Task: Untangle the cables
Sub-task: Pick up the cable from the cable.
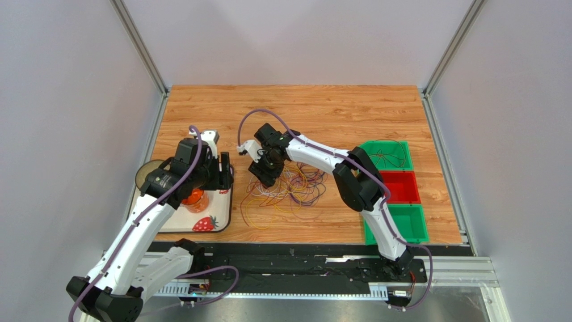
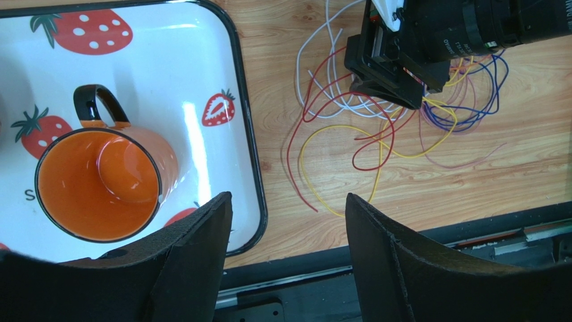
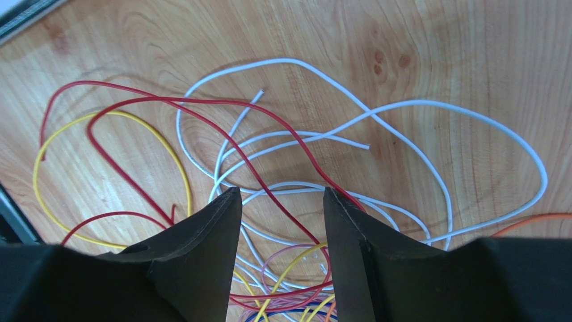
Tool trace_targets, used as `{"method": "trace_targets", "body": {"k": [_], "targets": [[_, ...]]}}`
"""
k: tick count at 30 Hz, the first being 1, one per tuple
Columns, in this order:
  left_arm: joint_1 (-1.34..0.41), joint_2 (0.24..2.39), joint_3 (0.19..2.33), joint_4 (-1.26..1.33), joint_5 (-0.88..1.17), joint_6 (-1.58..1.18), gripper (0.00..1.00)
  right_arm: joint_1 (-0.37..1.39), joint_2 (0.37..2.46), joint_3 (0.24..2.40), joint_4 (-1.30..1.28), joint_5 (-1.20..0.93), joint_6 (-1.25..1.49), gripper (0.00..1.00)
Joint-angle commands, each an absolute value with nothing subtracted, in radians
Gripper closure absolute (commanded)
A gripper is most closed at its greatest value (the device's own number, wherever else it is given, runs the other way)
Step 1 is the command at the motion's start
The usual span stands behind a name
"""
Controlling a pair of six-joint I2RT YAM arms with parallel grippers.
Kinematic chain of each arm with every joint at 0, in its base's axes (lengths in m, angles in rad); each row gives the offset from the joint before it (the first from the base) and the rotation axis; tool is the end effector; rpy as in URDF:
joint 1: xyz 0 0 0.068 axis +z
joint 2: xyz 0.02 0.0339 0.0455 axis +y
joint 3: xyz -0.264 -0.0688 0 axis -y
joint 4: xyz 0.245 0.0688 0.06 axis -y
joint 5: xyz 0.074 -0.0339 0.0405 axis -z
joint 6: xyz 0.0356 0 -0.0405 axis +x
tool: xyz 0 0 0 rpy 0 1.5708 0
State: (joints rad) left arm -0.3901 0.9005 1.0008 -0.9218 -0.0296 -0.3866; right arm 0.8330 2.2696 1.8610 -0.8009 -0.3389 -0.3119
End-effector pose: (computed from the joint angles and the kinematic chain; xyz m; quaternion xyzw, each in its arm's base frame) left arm 0.1561 -0.0631 0.3244 -0.0038 0.9305 -0.1258 0.3439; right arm 0.3118 0.3606 0.1727 -0.5507 0.7986 0.2059 0.1284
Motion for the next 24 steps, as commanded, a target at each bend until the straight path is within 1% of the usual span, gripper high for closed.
{"method": "trace_targets", "body": {"k": [1, 4, 11, 14, 19, 24], "targets": [[-0.382, 0.899, 0.994, -0.891, -0.017, -0.37, 0.29, 0.856, 2.155, 1.826, -0.73, -0.292, -0.321, 0.47], [-0.382, 0.899, 0.994, -0.89, -0.015, -0.37, 0.29, 0.854, 2.123, 1.801, -0.693, -0.279, -0.328, 0.46], [-0.379, 0.903, 0.993, -0.888, -0.015, -0.368, 0.29, 0.856, 2.128, 1.859, -0.724, -0.356, -0.314, 0.45], [-0.377, 0.903, 0.992, -0.89, -0.015, -0.368, 0.29, 0.854, 2.123, 1.858, -0.704, -0.347, -0.319, 0.45], [-0.377, 0.917, 0.992, -0.888, -0.009, -0.367, 0.29, 0.842, 2.178, 1.91, -0.703, -0.307, -0.327, 0.44], [-0.377, 0.92, 0.992, -0.888, -0.009, -0.367, 0.29, 0.822, 2.239, 1.963, -0.718, -0.333, -0.327, 0.43]]}}
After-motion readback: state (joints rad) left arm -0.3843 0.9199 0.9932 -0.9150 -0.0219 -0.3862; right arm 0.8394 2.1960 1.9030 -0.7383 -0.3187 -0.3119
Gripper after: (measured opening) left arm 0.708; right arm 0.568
